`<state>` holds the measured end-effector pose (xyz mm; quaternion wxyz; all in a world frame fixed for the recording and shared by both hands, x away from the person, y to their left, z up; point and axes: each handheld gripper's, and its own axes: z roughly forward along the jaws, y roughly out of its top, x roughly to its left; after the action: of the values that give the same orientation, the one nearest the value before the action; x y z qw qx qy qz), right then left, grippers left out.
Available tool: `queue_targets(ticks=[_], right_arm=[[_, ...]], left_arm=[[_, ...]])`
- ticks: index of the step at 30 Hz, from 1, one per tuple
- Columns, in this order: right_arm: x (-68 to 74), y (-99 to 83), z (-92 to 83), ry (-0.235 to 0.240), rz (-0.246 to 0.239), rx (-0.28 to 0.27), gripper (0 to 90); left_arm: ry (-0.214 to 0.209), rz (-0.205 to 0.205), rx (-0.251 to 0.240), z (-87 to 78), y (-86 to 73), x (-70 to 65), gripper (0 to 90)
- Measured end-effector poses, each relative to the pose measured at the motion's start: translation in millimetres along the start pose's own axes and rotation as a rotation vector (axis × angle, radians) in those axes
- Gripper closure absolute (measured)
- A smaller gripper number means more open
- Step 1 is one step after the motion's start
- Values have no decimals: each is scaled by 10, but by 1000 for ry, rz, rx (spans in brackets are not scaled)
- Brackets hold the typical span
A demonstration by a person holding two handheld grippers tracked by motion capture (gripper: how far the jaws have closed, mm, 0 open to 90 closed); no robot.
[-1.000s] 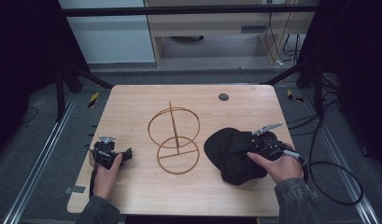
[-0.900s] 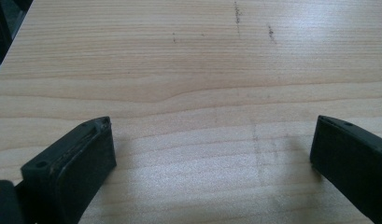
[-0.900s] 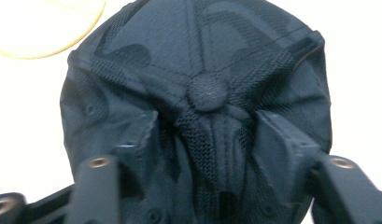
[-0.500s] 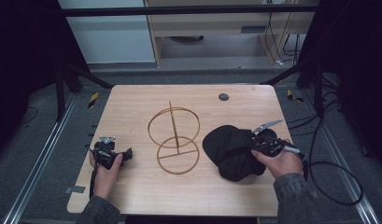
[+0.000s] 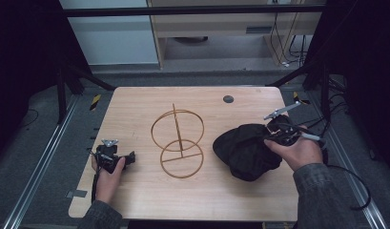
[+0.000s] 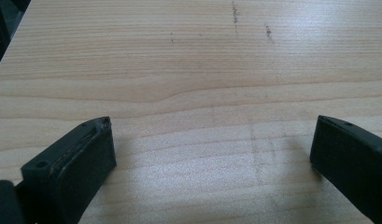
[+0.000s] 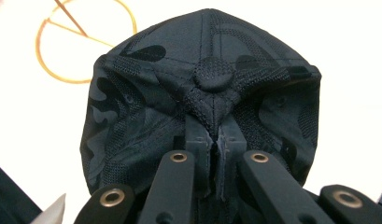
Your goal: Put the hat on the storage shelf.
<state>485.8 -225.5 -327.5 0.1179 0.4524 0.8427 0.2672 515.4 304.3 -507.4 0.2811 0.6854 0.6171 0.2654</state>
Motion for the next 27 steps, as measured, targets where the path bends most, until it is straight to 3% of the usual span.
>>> queue_targets(ticks=[9, 14, 27], right_arm=[[-58, 132, -428, 15, 33, -104, 862], [-53, 229, -612, 1, 42, -150, 864], [102, 644, -828, -8, 12, -226, 866]], left_arm=[[-1, -2, -3, 1, -1, -4, 0], [-1, -1, -3, 1, -1, -5, 0], [-1, -1, -1, 0, 0, -5, 0]])
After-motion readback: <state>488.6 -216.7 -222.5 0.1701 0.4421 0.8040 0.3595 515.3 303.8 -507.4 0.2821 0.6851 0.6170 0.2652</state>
